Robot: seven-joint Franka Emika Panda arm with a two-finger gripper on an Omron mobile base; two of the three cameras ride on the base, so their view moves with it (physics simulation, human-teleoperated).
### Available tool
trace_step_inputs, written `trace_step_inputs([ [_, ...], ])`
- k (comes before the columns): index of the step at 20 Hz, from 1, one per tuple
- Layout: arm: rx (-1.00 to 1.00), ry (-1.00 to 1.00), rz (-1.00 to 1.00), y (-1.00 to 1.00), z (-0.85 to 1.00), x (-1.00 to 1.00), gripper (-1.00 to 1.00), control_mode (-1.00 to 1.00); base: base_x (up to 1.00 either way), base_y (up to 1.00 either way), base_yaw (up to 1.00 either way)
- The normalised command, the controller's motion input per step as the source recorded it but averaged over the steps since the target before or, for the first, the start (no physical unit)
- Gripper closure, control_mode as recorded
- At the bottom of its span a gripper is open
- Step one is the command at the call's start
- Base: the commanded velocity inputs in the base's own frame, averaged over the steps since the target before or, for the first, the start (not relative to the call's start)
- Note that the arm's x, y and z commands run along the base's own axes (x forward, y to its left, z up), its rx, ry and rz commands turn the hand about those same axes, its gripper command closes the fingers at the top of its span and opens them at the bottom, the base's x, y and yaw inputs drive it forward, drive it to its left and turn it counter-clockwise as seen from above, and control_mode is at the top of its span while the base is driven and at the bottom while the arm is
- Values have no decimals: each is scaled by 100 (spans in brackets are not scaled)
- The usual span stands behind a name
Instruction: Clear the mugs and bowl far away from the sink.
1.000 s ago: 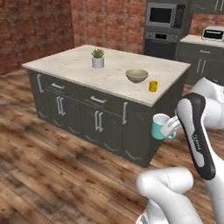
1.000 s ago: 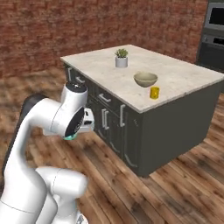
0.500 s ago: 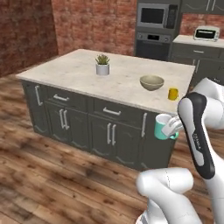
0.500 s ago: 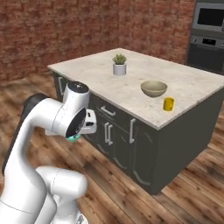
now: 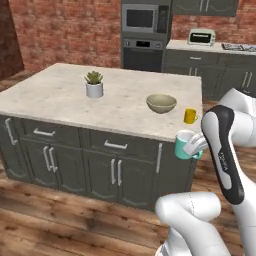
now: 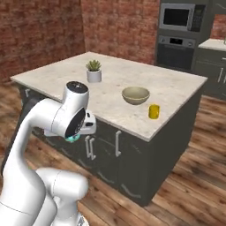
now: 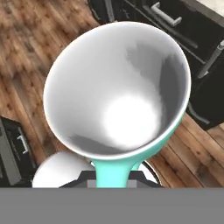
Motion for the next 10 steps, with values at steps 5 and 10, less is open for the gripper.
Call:
trace_step_inputs([
  [5,0,0,0,0,0,0,100,100,94,59,-68],
  [10,0,0,0,0,0,0,100,100,100,73,-27],
])
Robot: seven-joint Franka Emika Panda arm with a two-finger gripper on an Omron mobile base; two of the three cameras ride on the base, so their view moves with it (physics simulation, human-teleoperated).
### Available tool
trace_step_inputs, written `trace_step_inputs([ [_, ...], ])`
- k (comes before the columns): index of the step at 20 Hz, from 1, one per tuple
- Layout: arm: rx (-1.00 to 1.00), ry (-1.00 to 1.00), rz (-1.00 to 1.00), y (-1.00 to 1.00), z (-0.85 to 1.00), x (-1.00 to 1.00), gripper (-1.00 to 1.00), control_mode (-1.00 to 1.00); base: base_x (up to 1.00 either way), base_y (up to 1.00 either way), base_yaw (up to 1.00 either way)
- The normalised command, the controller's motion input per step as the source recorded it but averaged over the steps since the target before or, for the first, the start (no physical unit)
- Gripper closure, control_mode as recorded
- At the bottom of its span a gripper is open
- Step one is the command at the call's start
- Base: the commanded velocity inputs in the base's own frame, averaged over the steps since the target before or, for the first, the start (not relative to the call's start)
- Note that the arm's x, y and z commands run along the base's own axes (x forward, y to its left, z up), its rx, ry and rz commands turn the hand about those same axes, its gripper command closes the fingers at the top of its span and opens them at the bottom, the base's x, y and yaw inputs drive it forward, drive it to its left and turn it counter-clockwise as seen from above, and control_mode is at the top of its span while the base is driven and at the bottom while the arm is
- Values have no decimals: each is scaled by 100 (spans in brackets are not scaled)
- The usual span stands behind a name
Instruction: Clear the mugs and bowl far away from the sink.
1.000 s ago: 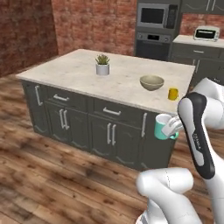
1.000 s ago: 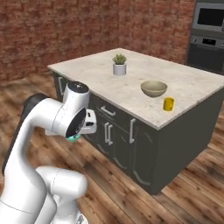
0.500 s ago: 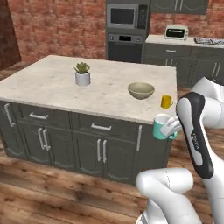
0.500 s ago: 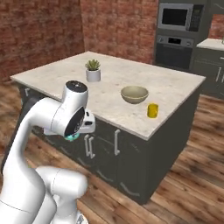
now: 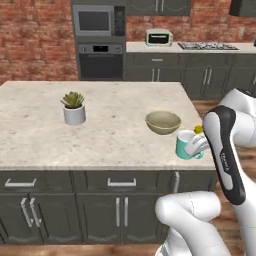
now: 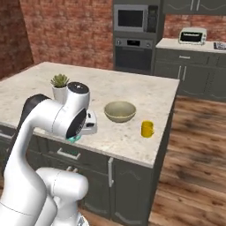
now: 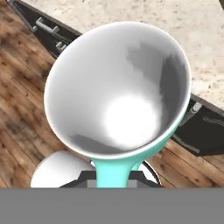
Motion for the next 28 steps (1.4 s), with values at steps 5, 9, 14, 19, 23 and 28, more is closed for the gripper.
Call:
trace_step_inputs([
  [5,0,0,0,0,0,0,100,100,100,96,-23],
  [9,0,0,0,0,0,0,100,100,100,81,-25],
  [14,0,0,0,0,0,0,100,100,100,77,-43],
  [19,0,0,0,0,0,0,100,100,88,92,-59],
  [23,-18,2,-18,74,-22,43,100,-100,18,25,-9],
  [28,-27,22,-22,77,-52,58,100,-100,0,0,0],
])
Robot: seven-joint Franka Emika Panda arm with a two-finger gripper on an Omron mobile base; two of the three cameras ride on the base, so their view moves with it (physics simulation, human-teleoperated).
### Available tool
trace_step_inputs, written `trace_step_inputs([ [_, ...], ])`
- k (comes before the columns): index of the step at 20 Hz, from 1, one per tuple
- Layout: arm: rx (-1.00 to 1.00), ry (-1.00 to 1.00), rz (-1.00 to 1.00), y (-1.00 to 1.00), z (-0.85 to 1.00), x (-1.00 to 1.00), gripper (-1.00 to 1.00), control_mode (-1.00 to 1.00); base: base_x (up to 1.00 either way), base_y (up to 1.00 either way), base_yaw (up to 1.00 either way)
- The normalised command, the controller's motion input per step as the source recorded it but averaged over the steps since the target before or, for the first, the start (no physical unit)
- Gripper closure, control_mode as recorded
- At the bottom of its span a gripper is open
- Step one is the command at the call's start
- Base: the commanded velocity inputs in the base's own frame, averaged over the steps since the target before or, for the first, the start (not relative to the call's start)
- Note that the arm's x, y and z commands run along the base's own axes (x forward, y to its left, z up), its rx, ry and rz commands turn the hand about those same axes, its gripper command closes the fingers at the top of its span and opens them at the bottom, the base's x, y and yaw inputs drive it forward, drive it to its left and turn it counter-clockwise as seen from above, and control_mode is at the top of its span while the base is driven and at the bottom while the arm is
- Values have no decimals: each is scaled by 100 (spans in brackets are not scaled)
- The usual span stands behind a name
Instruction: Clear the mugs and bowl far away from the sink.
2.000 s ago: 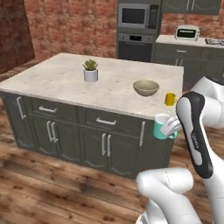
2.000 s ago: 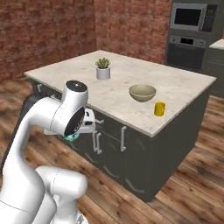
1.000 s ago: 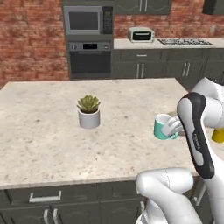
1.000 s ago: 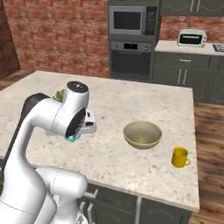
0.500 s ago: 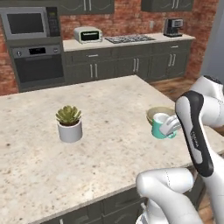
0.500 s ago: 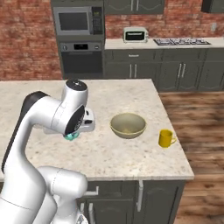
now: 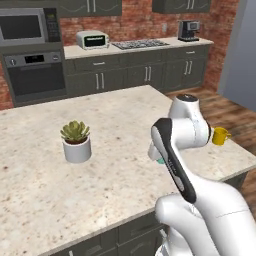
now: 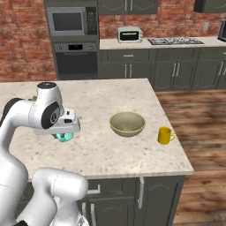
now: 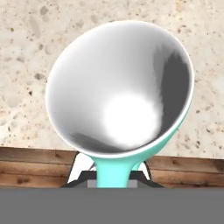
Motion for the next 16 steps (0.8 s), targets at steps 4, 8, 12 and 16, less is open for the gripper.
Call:
trace_step_inputs([
  [4,-7,15,-13,24,-55,47,100,-100,0,0,0],
  [8,0,11,-4,0,-52,44,100,-100,0,0,0],
  [12,-1,4,0,0,-49,43,100,-100,0,0,0],
  [16,0,0,0,0,-46,26,100,-100,0,0,0],
])
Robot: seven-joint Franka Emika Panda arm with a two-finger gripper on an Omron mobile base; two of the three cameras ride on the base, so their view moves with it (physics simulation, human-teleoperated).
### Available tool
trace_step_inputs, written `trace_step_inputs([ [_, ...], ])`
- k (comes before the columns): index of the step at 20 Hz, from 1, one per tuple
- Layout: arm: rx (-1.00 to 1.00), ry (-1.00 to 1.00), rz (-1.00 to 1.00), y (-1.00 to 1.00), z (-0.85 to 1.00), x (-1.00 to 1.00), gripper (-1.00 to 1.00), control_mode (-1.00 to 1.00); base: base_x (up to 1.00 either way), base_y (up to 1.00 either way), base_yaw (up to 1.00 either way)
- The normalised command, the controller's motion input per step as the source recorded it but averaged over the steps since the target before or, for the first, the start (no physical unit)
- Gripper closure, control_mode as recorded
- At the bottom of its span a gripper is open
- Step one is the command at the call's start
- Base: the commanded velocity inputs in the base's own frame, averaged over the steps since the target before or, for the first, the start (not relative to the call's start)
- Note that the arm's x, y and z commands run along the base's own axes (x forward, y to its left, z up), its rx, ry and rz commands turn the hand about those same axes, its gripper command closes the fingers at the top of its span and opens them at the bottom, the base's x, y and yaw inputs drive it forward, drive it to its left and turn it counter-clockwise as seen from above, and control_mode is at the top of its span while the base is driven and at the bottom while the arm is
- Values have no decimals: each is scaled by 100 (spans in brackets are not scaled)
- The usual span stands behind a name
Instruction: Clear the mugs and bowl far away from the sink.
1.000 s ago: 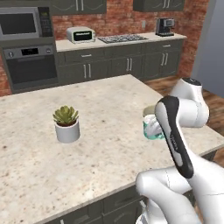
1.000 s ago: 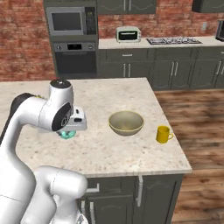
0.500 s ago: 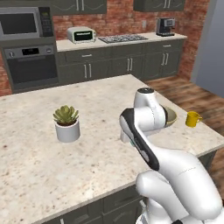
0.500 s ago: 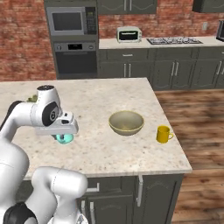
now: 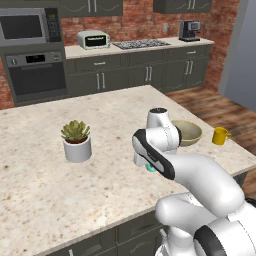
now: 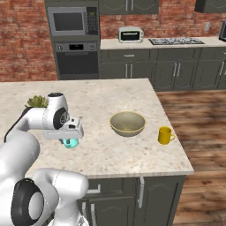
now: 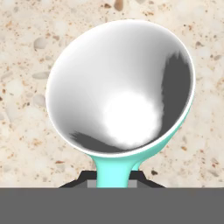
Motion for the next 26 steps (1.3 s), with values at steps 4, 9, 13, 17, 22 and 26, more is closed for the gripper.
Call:
trace_step_inputs([
  [4,2,0,0,-2,-48,16,100,-100,0,0,0],
  [9,9,0,1,-6,-46,19,100,-100,0,0,0],
  [13,12,0,1,-10,-45,18,100,-100,0,0,0],
  [17,10,0,1,-6,-44,16,100,-100,0,0,0],
  [22,9,0,0,-2,-48,12,100,-100,0,0,0],
  [26,6,-2,0,0,-59,0,-100,-100,0,0,0],
])
